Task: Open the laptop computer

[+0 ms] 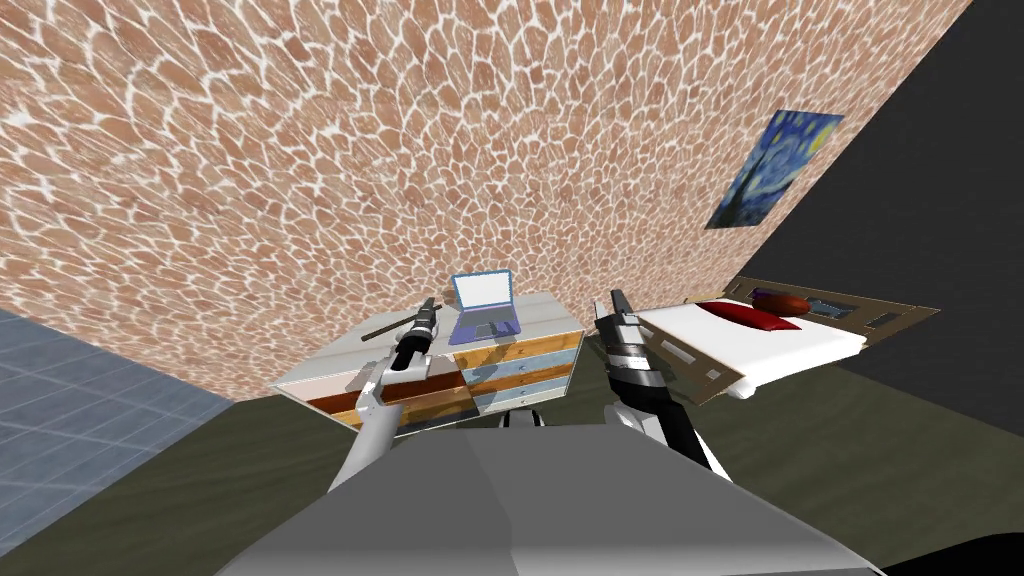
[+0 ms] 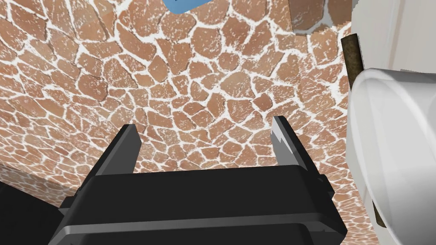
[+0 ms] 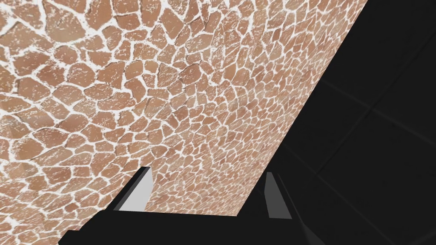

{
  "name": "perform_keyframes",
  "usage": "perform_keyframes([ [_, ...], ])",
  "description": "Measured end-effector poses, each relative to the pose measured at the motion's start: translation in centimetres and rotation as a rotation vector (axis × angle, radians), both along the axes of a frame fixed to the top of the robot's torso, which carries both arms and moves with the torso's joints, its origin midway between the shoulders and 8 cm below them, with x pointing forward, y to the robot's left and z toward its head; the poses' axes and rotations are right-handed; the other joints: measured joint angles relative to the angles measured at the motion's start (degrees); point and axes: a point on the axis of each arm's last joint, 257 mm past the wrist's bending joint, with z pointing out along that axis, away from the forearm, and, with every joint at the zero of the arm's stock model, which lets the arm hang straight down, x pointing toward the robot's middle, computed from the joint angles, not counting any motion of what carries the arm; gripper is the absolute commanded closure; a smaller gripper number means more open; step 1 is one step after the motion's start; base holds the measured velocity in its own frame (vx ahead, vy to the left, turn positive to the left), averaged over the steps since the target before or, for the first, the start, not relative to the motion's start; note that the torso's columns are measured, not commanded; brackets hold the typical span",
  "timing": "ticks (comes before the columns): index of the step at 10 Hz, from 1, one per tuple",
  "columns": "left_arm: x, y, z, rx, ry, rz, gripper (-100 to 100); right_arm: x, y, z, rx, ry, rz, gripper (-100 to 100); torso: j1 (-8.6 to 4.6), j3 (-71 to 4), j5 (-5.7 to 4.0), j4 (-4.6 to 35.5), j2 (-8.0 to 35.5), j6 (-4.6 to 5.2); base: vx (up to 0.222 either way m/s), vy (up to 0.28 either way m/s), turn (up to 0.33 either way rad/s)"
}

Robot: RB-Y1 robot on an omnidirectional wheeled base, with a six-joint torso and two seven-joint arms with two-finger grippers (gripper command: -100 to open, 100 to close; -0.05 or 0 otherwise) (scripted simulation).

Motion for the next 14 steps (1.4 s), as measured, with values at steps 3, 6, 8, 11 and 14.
perform_keyframes([
  [3,1.8,1.1,-0.3,0.01,0.049,0.036,-100,0.0,0.0,0.0,0.0,0.0,0.0,0,0.08,0.0,0.04,0.0,0.0,-0.07,0.004,0.09,-0.174],
  [6,3.5,2.3,0.1,0.027,0.093,0.074,-100,0.0,0.0,0.0,0.0,0.0,0.0,0,0.11,0.0,0.04,0.0,-0.1,-0.01,0.01,0.093,-0.264],
  [8,4.3,3.0,0.2,0.037,0.118,0.097,-100,0.0,0.0,0.0,0.0,0.0,0.0,0,0.06,0.0,0.04,0.0,0.0,-0.07,0.001,0.06,-0.098],
  [11,5.3,4.1,1.0,0.057,0.151,0.134,-100,0.0,0.0,0.0,0.0,0.0,0.0,0,0.12,0.0,0.04,0.0,-0.1,-0.04,0.008,0.071,-0.193],
  [14,6.2,5.8,2.2,0.082,0.176,0.177,-100,0.0,0.0,0.0,0.0,0.0,0.0,0,0.1,0.0,0.04,0.0,-0.1,-0.04,0.018,0.077,-0.154],
])
